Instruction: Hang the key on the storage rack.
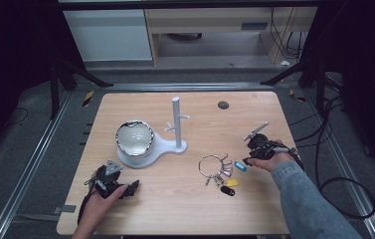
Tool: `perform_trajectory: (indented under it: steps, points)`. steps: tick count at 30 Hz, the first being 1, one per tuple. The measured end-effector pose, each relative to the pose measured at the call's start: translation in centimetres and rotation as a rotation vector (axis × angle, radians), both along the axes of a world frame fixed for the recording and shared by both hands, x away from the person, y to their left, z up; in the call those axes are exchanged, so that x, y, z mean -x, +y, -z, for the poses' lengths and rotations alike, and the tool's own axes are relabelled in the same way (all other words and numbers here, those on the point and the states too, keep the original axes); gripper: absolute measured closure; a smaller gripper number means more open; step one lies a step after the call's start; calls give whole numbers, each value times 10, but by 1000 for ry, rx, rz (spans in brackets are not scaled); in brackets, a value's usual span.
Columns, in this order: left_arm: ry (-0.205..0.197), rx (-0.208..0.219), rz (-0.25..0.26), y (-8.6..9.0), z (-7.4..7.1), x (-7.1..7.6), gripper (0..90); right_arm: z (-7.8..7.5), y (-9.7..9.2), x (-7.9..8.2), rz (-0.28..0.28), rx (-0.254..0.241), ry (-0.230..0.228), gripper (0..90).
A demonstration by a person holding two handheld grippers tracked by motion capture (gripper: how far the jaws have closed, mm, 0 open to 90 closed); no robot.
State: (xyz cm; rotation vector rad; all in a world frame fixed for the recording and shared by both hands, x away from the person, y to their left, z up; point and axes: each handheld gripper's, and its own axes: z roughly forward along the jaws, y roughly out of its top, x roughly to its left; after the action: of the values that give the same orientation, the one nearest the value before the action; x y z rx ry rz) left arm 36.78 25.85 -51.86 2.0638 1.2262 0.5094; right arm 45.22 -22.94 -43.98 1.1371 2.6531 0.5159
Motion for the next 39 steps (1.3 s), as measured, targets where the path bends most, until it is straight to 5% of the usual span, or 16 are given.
perform_trajectory:
  steps: [18, 39]
  points:
    - [-1, 1, 0, 0, 0, 0, 0, 5, 57, -18, -208, 91, 42, 695]
    - [0, 0, 3, 0, 0, 0, 0, 19, 69, -21, -286, 158, 95, 735]
